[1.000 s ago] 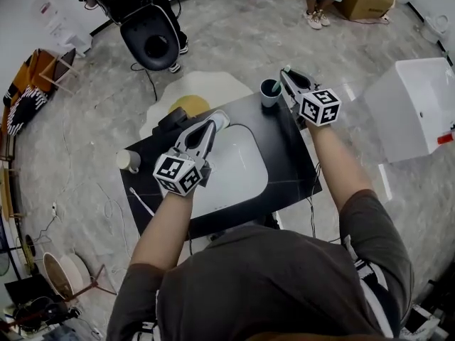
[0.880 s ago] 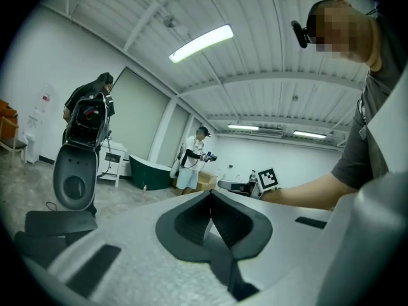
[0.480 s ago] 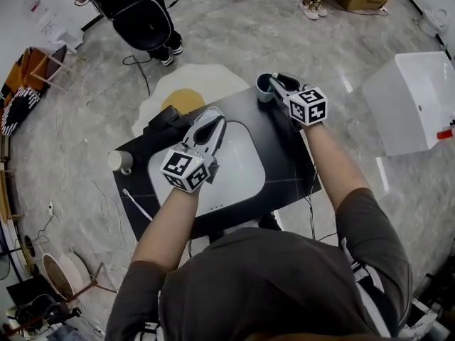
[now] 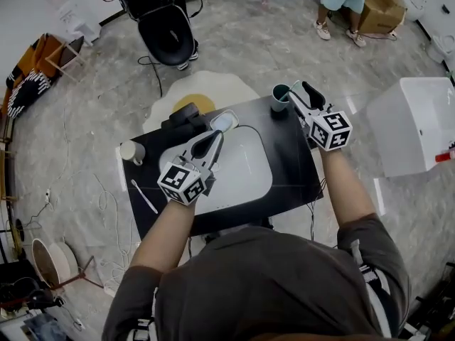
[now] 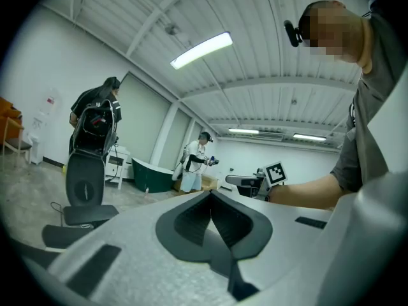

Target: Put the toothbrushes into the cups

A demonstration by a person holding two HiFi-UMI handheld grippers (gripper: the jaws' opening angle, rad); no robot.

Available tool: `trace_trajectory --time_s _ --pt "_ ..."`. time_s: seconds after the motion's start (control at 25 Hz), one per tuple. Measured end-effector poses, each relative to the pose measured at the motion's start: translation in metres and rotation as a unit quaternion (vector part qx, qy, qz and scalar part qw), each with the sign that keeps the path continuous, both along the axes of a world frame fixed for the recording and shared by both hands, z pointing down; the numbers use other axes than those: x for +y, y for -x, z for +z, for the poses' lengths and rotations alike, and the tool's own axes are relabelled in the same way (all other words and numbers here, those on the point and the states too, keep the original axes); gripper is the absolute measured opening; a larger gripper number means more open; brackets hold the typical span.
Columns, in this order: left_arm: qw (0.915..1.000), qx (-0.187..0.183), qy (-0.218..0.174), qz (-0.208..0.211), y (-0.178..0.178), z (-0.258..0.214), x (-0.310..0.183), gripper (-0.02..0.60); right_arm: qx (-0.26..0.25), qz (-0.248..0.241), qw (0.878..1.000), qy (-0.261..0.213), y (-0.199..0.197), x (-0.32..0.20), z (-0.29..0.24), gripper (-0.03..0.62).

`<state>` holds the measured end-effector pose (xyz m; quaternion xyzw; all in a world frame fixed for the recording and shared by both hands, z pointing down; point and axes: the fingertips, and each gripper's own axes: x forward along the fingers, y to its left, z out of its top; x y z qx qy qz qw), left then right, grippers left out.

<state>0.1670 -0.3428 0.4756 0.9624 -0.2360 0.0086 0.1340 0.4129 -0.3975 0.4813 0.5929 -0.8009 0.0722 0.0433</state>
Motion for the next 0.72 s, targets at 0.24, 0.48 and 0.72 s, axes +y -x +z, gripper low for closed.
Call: trace_trajectory --time_s 0.24,0.48,0.72 --pt "0.9988 -0.013 -0.014 -0.044 0.059 -0.026 0.019 0.006 0.0 -0.044 0.999 -0.024 0.049 0.024 -0.056 0.221" --pt "0.9933 -0.021 -0.012 -0.113 0.156 -0.016 0.029 0.006 -0.001 -0.101 0.994 -0.032 0.139 0.019 -0.064 0.212" --pt "0.985 -0.027 -0.004 -0.17 0.229 -0.017 0.046 0.006 -0.006 -0.145 0.989 -0.031 0.207 0.02 -0.075 0.206"
